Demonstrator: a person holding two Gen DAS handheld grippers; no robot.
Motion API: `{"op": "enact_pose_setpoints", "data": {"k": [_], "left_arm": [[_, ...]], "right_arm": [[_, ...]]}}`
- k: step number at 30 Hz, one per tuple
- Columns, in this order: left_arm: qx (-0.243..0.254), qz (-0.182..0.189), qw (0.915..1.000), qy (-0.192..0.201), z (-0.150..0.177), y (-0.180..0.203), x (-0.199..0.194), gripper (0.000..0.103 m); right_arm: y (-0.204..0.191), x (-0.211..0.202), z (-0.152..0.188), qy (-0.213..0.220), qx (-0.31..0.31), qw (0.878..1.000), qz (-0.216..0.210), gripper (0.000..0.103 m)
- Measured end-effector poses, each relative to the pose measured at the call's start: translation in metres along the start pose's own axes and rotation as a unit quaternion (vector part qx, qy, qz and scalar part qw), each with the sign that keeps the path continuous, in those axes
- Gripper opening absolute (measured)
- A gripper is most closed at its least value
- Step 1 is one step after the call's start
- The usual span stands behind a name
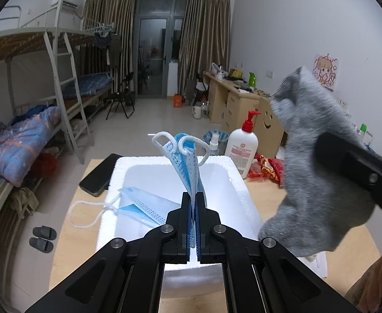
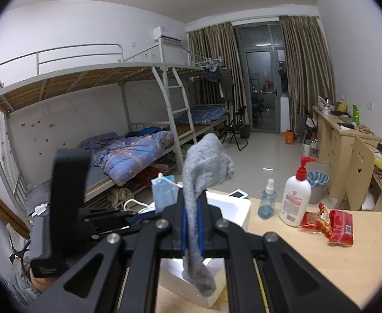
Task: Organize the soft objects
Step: 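Lower the mask into the foam box and open the left tool while the right tool holds the sock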
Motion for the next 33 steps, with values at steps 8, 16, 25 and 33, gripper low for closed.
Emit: {"op": "enact_pose_setpoints", "data": {"k": [8,16,25,33], "left_arm": [[0.007,0.001,1.0,0.001,-0.002,0.004,0.006,0.002],[0.028,-0.003,0.9994,0.02,-0.003,0.007,0.006,0.003],[0.036,-0.033,0.997,0.06,-0.003,0.007,-0.009,0.097],[0.026,-0.041,0.9969,0.063,-0.002,-0.002,-0.015,0.101]], "right_arm": [[0.008,-0.001,0.001,-0.002,0.007,1.0,0.009,0.009],[0.008,-0.006,0.002,-0.002,0.01,1.0,0.016,0.009],[0.008,-0.009,0.001,0.0,0.01,1.0,0.019,0.009],[0.008,-0.01,0.0,0.001,0.01,1.0,0.022,0.009]]}}
Point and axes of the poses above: each gripper's, at about its wrist camera, not at the fingertips, and x roughly the way its jaws point, y to its right, z to its underside, the point moved 3 cm from there along x, roughly the way its jaws point, and after that the axes turned 2 degrees about -z, right-handed, at the moved point
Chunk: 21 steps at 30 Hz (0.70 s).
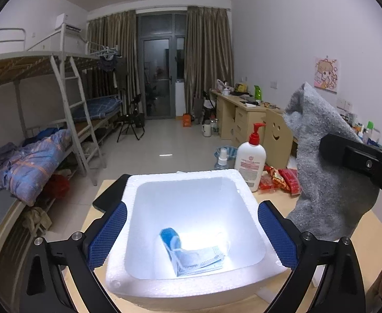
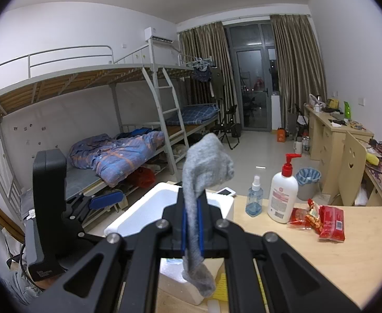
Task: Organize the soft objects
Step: 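Lower the mask into the foam box and open the left tool while the right tool holds the sock, then lower the grey sock into the foam box and open the right tool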
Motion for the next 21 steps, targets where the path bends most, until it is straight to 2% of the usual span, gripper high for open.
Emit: {"op": "enact_pose_setpoints", "data": {"k": [9,14,21], "left_arm": [[-0.027,-0.021,0.9992,0.024,0.001,-0.023,-0.034,0.101],[-0.042,-0.05,0.9975,0.025,0.012,-0.044,-0.054,0.101],[-0.047,-0.083,0.9951,0.026,0.025,-0.066,-0.071,0.101]], "right_arm": [[-0.011,0.006,-0.011,0.005,-0.015,1.0,-0.004,0.009],[-0.024,0.019,-0.018,0.003,-0.025,0.999,-0.022,0.009],[-0.039,0.054,-0.016,-0.035,-0.025,0.998,-0.04,0.009]]}}
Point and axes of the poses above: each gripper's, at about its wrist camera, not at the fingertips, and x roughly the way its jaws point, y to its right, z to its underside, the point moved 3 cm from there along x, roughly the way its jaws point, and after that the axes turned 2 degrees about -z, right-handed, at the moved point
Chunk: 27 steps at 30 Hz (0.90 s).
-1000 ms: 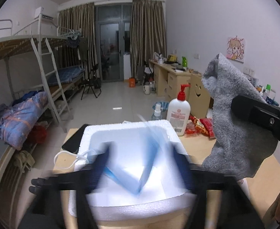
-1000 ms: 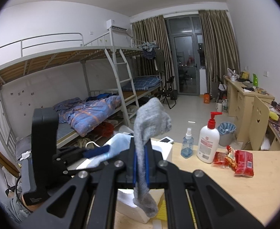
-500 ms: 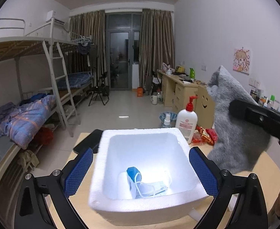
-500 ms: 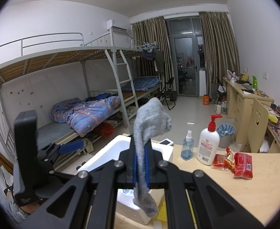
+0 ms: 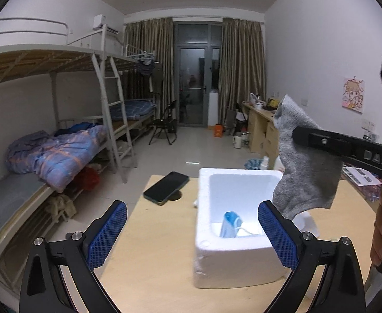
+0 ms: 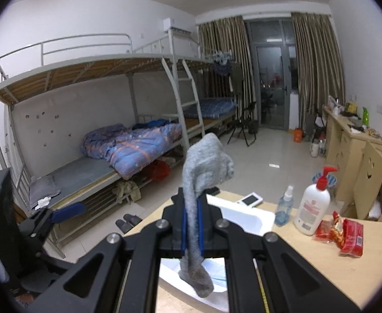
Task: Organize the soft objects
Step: 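Lower the grey sock into the foam box and open the right tool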
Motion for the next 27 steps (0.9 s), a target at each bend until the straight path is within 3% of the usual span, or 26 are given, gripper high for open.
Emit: {"op": "enact_pose_setpoints", "data": {"k": [11,27], "left_arm": [[-0.022,-0.009,0.9994,-0.026,0.013,-0.023,0.008,0.101],[-0.027,-0.01,0.9992,-0.028,0.019,-0.032,0.014,0.101]], "right_arm": [[0.0,0.047,0.015,-0.077,0.002,0.997,0.002,0.009],[-0.007,0.073,0.021,-0.11,-0.006,0.994,0.023,0.009]]}}
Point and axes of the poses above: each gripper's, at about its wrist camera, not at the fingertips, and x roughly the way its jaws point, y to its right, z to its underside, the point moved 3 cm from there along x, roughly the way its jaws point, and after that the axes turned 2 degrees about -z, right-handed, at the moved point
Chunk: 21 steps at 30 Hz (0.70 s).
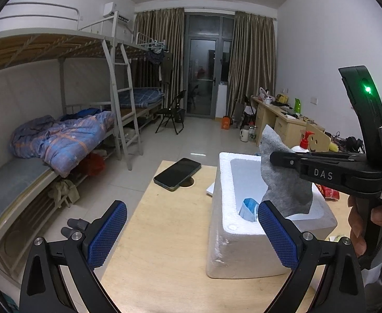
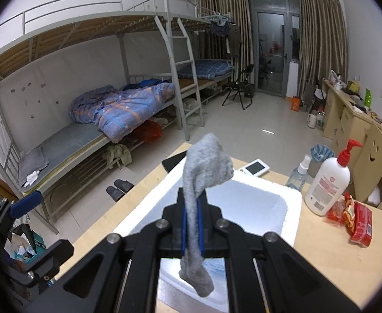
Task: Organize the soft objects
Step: 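Lower the grey sock into the foam box and open the right tool, then withdraw both tools from the foam box back over the table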
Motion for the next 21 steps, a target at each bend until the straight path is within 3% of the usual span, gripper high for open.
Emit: {"op": "enact_pose_setpoints", "data": {"k": [3,5,7,10,12,21], "left_arm": [[-0.001,0.0,1.0,-0.001,0.0,-0.001,0.0,0.101],[-0.004,0.002,1.0,0.001,0.001,-0.002,0.001,0.101],[-0.007,0.003,1.0,0.001,0.0,-0.003,0.002,0.101],[-0.007,0.005,1.0,0.004,0.0,-0.003,0.002,0.101],[-0.007,0.006,1.0,0.003,0.0,-0.003,0.002,0.101],[-0.003,0.009,0.9999,0.005,-0.001,0.004,-0.004,0.101]], "right_arm": [[-0.001,0.001,-0.002,0.004,0.002,1.0,0.001,0.01],[-0.001,-0.001,-0.002,0.005,0.001,1.0,0.009,0.016],[-0.002,-0.002,-0.001,0.007,-0.006,1.0,0.016,0.047],[-0.004,-0.009,-0.001,0.023,-0.012,0.999,0.03,0.083],[-0.006,-0.015,-0.002,0.039,-0.024,0.998,0.054,0.097],[0.001,-0.022,0.0,0.043,-0.019,0.998,0.05,0.099]]}}
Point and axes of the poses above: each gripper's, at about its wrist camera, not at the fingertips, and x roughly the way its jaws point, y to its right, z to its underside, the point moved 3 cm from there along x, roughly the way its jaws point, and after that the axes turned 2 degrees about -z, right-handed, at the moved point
